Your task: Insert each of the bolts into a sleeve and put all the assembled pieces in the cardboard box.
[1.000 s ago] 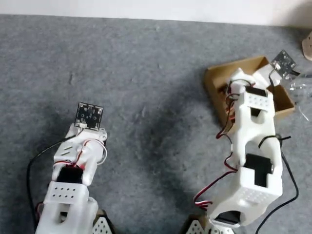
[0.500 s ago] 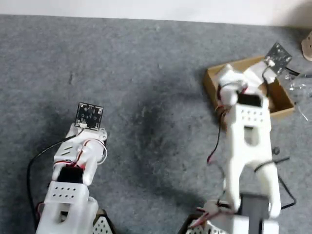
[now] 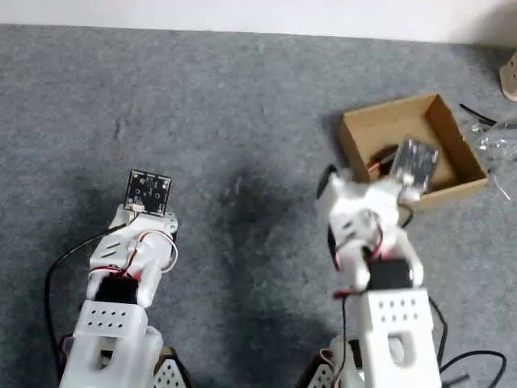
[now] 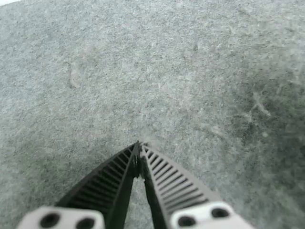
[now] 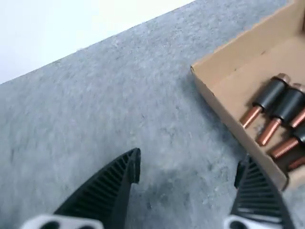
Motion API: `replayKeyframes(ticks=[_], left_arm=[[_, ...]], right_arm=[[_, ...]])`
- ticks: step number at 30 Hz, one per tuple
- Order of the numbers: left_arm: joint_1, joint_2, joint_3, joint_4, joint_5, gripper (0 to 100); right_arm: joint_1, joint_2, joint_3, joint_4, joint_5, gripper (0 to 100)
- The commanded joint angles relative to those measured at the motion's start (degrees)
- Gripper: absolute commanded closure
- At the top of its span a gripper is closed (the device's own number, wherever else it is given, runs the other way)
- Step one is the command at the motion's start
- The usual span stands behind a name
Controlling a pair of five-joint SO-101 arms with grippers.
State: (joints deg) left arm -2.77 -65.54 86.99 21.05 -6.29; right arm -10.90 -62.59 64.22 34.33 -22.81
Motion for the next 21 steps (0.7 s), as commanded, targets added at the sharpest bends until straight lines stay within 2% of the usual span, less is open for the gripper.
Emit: replayKeyframes(ticks=[1, 11, 18, 21], left_arm=[[-0.4, -0.2, -1.1, -1.1, -0.2, 99], [-0.4, -0.2, -1.0, -1.1, -0.3, 99], [-0.4, -0.2, -1.0, -1.1, -0.3, 99], [-0.4, -0.2, -1.0, -1.1, -0.3, 99]], right_arm=[[1.2, -11.5, 5.9, -0.2, 1.1, 71.7], [5.8, -43.6, 37.8, -8.1, 1.1, 71.7], [5.7, -38.5, 39.2, -7.9, 1.1, 71.7], [6.0, -37.5, 39.2, -3.9, 1.1, 71.7]])
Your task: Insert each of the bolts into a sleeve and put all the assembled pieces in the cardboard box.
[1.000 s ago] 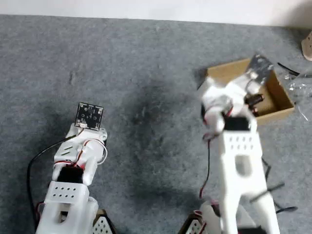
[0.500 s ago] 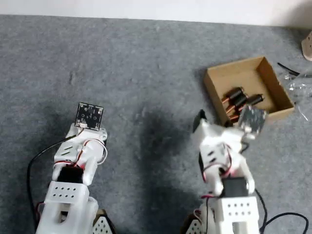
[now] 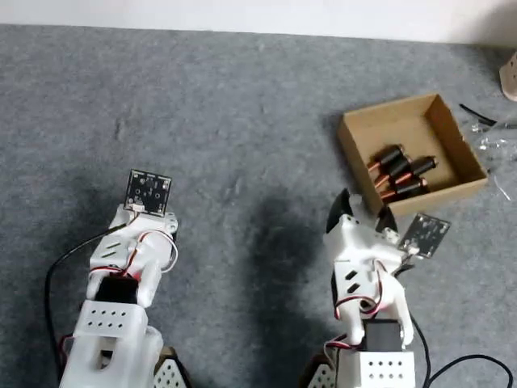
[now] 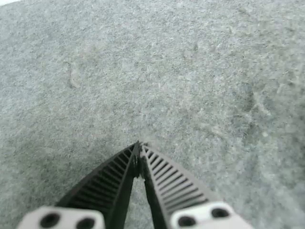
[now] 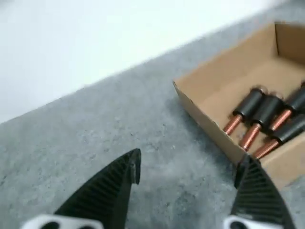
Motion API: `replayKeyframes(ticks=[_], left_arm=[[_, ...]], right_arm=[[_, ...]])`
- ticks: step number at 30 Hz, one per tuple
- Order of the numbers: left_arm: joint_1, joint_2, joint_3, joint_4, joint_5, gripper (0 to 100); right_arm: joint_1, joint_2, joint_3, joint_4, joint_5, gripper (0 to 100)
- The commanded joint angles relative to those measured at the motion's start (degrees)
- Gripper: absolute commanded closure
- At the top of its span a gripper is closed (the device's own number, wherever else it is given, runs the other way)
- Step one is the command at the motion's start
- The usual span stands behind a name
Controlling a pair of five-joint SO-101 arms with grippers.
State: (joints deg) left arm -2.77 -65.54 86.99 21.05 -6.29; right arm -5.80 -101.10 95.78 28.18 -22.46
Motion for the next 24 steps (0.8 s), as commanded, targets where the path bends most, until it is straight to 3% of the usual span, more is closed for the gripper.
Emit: replayKeyframes(ticks=[1, 7, 11, 16, 18, 24], left_arm=[[-0.4, -0.2, -1.0, -1.1, -0.3, 99], [-2.7, -0.9, -2.3, 1.7, -0.3, 99], [-8.7, -8.9, -10.5, 17.3, -0.3, 99], [-7.2, -32.7, -8.0, 32.3, -1.0, 99], [-6.6, -41.5, -6.4, 38.2, -5.5, 99], [-8.7, -34.1, -0.3, 41.6, -13.2, 99]], right_arm=[[0.9, 1.4, 7.6, 4.2, 0.7, 71.7], [0.9, 1.7, 7.5, 9.7, 1.6, 71.7], [0.7, 1.9, 7.3, 10.5, 7.1, 71.7], [0.7, 1.9, 7.3, 10.4, 7.9, 71.7], [0.7, 1.9, 7.3, 10.4, 7.9, 71.7], [0.7, 1.9, 7.3, 10.4, 7.9, 71.7]])
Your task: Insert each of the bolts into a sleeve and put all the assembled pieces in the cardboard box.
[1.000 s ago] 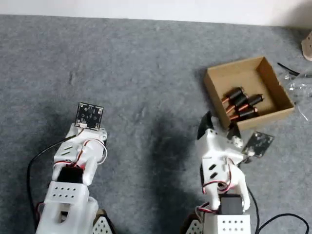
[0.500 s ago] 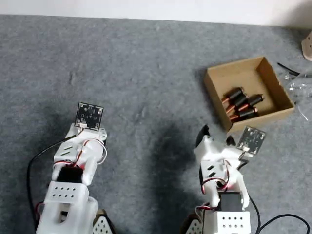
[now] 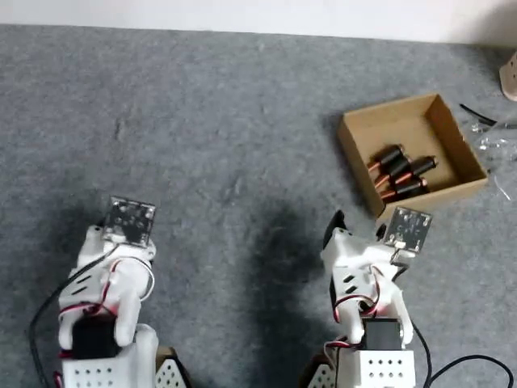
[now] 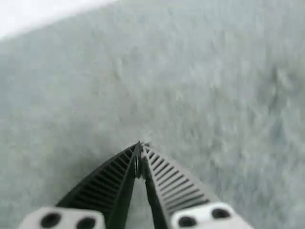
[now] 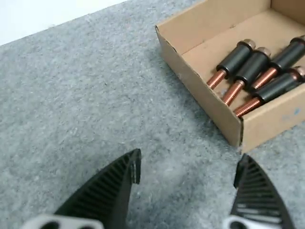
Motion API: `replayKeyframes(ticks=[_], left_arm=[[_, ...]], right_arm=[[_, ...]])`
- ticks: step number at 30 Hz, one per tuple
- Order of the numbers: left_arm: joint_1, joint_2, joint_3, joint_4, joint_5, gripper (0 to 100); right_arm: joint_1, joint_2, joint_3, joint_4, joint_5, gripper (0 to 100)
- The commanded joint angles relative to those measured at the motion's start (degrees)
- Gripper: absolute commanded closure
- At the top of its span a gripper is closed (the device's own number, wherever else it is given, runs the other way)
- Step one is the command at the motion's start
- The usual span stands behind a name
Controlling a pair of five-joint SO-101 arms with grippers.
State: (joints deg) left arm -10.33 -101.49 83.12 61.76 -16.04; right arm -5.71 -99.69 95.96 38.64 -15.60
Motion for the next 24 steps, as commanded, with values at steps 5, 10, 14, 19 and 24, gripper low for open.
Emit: replayKeyframes(ticks=[5, 10, 14, 19, 24], left_arm=[[-1.7, -1.8, 14.4, 1.1, -5.6, 99], [-3.0, -2.9, 14.0, 5.5, -5.8, 99], [-3.0, -2.9, 14.0, 14.6, -5.8, 99], [-3.0, -3.0, 14.0, 16.3, -5.8, 99], [-3.0, -3.0, 14.0, 16.3, -5.8, 99]], right_arm=[[0.7, 0.5, 7.2, 0.0, 1.1, 71.7], [0.6, 0.6, 7.2, 3.8, 1.2, 71.7], [0.6, 0.5, 7.2, 7.8, 7.2, 71.7], [-0.7, 0.5, 7.2, 9.5, 12.9, 71.7], [-1.6, 0.6, 7.2, 9.8, 13.1, 71.7]])
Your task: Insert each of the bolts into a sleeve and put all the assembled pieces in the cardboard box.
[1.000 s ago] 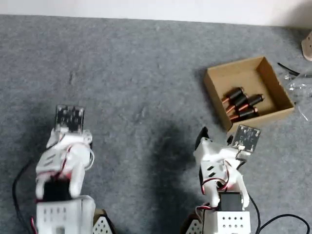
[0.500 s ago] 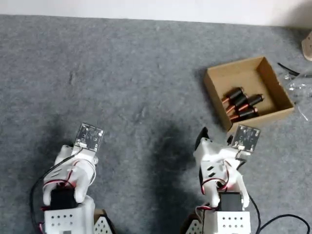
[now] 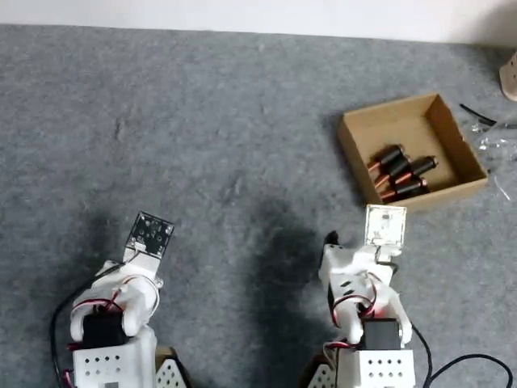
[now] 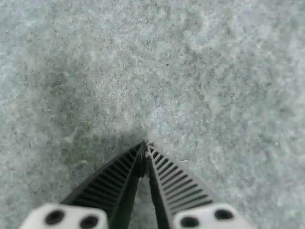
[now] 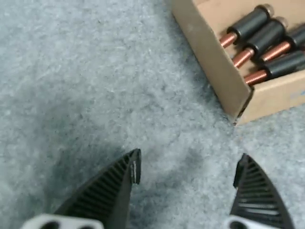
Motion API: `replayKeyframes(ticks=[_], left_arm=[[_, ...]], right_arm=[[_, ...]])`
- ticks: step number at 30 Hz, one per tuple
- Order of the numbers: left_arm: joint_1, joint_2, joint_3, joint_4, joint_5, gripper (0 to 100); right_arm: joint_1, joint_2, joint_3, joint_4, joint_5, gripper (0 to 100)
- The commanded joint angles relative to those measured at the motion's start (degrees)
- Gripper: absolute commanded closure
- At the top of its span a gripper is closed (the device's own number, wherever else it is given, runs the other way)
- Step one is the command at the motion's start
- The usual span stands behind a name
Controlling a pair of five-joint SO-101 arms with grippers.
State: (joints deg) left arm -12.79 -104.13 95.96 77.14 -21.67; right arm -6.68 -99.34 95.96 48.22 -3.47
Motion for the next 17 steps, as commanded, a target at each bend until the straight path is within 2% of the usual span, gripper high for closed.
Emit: replayKeyframes(ticks=[1, 17], left_arm=[[-0.6, -0.4, 1.2, 0.9, -0.2, 99], [-0.6, -0.4, 1.2, 0.9, -0.2, 99]], right_arm=[[-0.7, 0.2, 7.3, 0.3, 1.0, 71.7], [-0.7, -0.1, 7.4, 2.6, 1.0, 71.7]])
